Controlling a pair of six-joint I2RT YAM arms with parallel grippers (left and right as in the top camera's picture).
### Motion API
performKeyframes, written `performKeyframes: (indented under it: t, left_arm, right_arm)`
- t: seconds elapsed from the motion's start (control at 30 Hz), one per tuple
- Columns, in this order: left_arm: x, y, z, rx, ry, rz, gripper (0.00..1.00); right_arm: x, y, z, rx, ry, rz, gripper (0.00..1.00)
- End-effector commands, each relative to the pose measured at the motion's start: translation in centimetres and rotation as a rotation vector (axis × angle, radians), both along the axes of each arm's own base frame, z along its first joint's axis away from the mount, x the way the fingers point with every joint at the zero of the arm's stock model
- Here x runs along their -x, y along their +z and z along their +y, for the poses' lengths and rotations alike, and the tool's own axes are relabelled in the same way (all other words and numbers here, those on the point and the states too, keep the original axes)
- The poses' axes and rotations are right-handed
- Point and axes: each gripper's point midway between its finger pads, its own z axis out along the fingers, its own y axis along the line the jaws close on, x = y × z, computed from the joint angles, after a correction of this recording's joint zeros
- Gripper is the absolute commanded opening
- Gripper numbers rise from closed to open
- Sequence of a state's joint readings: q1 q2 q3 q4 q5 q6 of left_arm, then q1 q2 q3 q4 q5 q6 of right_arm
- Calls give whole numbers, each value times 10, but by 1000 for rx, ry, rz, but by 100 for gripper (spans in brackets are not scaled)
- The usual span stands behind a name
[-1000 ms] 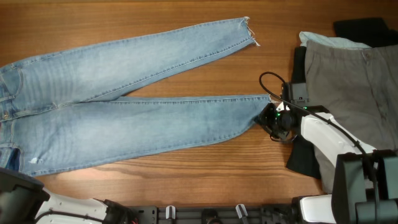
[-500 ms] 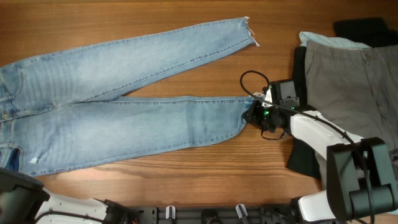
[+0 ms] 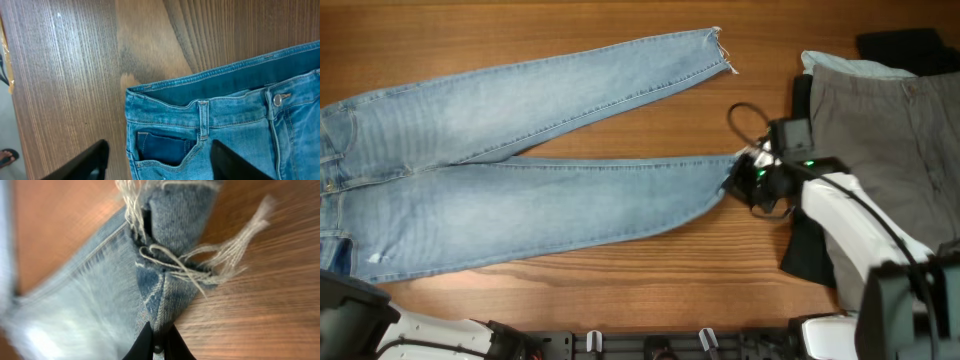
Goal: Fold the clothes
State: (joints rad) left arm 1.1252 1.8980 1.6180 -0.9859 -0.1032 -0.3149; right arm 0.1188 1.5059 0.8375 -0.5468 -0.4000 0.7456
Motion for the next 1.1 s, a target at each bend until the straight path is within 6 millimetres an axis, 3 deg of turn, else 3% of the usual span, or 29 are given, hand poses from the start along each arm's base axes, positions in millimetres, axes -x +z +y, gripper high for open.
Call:
performKeyframes:
  t: [0.0, 0.1, 0.3, 0.47, 0.53, 0.57, 0.73, 0.77, 0.8, 0.83, 1.07]
  left_arm:
    - [-4, -4, -4, 26, 1, -36, 77]
    - [-10, -5, -10, 58, -13, -75, 76]
    - [-1, -10, -23, 119, -2, -48, 75]
    - [5, -23, -35, 165, 2, -28, 77]
    - [6, -27, -36, 170, 2, -25, 77]
    - [6, -28, -36, 170, 2, -25, 77]
    - [6, -28, -36, 167, 2, -26, 78]
    - [6, -28, -36, 167, 2, -26, 78]
    - [6, -28, -36, 166, 2, -27, 78]
    - [6, -28, -35, 164, 2, -28, 79]
    - [5, -28, -34, 161, 1, -29, 79]
  right_arm:
    - [-41, 64, -22, -4, -133, -175, 4]
    - [-56, 85, -27, -11, -146, -236, 4]
    - [-57, 84, -31, 13, -157, -240, 4]
    - [-36, 53, -44, 85, -231, -73, 6]
    - [-27, 36, -45, 99, -231, 5, 12]
    - [-25, 30, -44, 97, -225, 31, 4]
    - [-19, 11, -44, 107, -216, 101, 6]
    - [-19, 11, -44, 110, -208, 99, 26]
    - [-19, 11, -44, 114, -195, 94, 18]
    - [-19, 11, -44, 116, -188, 91, 4]
    - [-20, 11, -43, 112, -175, 84, 4]
